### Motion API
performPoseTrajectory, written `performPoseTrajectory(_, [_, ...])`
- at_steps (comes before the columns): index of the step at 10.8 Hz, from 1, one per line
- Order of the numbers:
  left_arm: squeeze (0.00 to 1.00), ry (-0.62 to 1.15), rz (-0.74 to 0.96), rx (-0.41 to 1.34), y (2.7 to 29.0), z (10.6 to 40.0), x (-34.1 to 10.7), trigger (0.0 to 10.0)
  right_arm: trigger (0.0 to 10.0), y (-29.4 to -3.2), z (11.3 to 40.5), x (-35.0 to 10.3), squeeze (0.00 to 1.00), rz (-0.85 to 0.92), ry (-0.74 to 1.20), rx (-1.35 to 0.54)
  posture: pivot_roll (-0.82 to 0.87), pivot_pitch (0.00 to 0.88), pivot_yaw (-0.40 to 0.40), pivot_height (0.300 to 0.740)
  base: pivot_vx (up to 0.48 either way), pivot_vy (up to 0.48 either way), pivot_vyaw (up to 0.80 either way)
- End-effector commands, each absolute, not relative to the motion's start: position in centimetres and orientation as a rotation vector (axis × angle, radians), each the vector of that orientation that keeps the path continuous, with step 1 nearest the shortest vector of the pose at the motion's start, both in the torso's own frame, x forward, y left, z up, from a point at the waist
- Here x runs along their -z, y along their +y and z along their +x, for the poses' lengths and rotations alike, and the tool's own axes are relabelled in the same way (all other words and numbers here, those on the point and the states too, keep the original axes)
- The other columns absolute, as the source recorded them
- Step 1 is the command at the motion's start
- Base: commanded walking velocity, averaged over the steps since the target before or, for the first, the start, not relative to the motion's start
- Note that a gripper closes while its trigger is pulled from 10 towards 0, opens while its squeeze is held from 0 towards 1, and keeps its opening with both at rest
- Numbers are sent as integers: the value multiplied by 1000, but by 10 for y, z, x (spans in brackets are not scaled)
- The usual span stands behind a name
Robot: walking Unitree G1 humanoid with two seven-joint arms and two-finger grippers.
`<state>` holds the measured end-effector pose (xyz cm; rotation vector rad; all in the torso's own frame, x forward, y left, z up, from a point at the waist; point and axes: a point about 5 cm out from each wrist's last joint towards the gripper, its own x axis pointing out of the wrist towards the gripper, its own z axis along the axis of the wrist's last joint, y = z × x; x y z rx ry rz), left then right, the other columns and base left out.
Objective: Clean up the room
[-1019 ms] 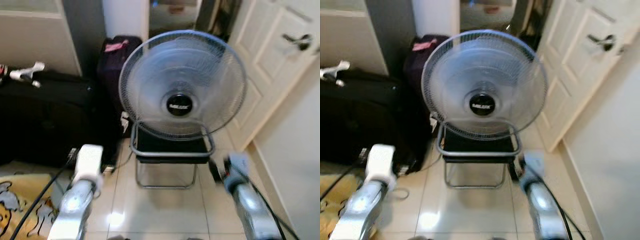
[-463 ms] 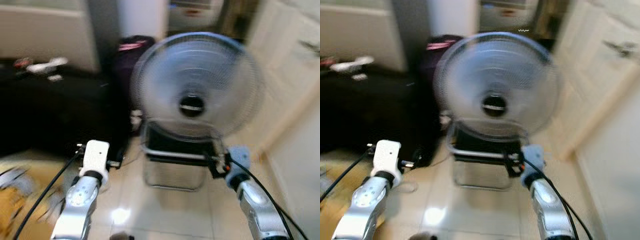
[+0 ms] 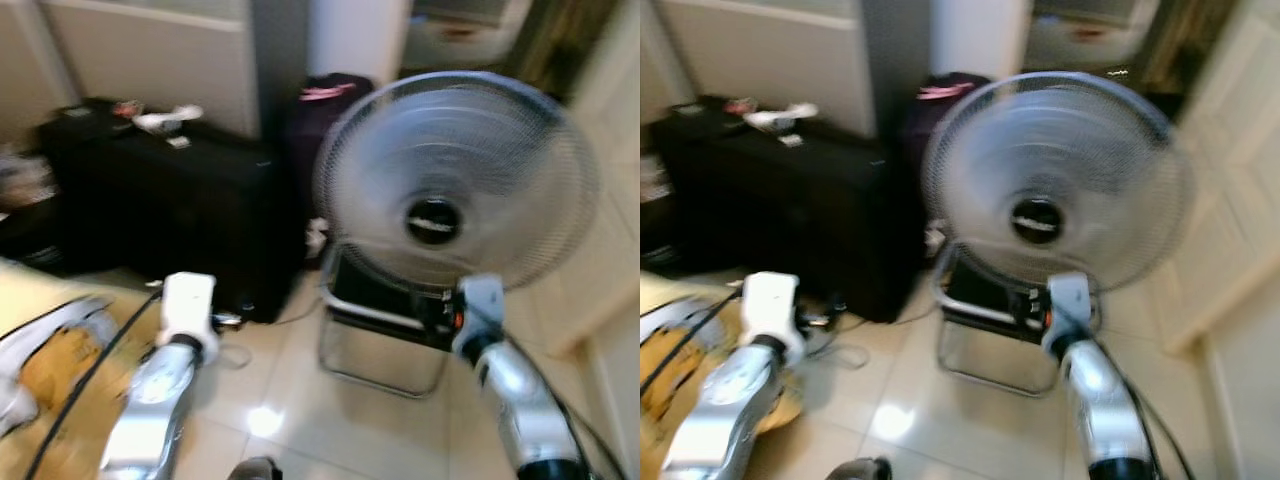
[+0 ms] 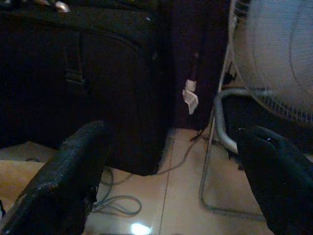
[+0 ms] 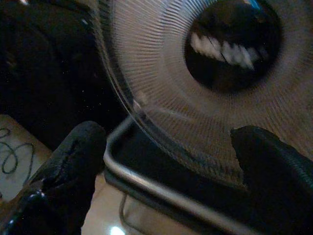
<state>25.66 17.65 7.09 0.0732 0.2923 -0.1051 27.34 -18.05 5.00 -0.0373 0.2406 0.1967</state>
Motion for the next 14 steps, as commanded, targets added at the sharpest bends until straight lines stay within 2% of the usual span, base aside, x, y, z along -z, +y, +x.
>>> performPoseTrajectory(1, [0,310,67,99,177,259,-69,10000,10000,-182,274,-47,1000,-35,257,-173,-129,0,-10,740,0,0,800])
performPoseTrajectory(2, [0,284,93,122,175,263,-73,0,0,-173,278,-46,1000,-40,274,-185,-137,0,2,740,0,0,800])
performPoseTrajectory(3, [0,282,79,119,177,265,-75,0,0,-168,283,-49,0,5,252,-179,-127,0,0,740,0,0,800])
performPoseTrajectory(6, [0,273,72,99,184,269,-78,0,0,-169,286,-48,0,23,247,-134,-117,0,-7,740,0,0,800])
performPoseTrajectory(7, [0,279,78,77,187,270,-77,0,0,-172,288,-50,0,-86,224,-102,-105,0,-12,740,0,0,800])
performPoseTrajectory(8, [0,285,90,68,189,270,-77,627,0,-170,289,-49,0,-62,235,-105,-98,0,-10,740,0,0,800])
performPoseTrajectory(9, [0,275,101,64,189,272,-79,4941,0,-170,289,-46,0,-21,251,-86,-90,0,-16,740,0,0,800])
performPoseTrajectory(10, [0,259,107,43,191,275,-81,10000,0,-171,289,-45,0,7,260,-34,-96,0,-19,740,0,0,0])
performPoseTrajectory(11, [318,233,123,19,190,277,-81,10000,3216,-174,291,-43,0,83,280,9,-90,0,-16,740,0,0,0])
performPoseTrajectory(12, [463,221,108,-14,190,279,-82,10000,10000,-176,294,-42,0,168,310,50,-93,0,-15,740,0,0,0])
performPoseTrajectory(13, [639,205,104,-76,194,280,-84,10000,10000,-175,298,-39,0,185,364,72,-104,0,-12,740,0,0,0])
performPoseTrajectory(14, [694,205,102,-105,197,280,-84,10000,10000,-169,297,-37,0,90,377,33,-107,0,-12,740,0,0,0])
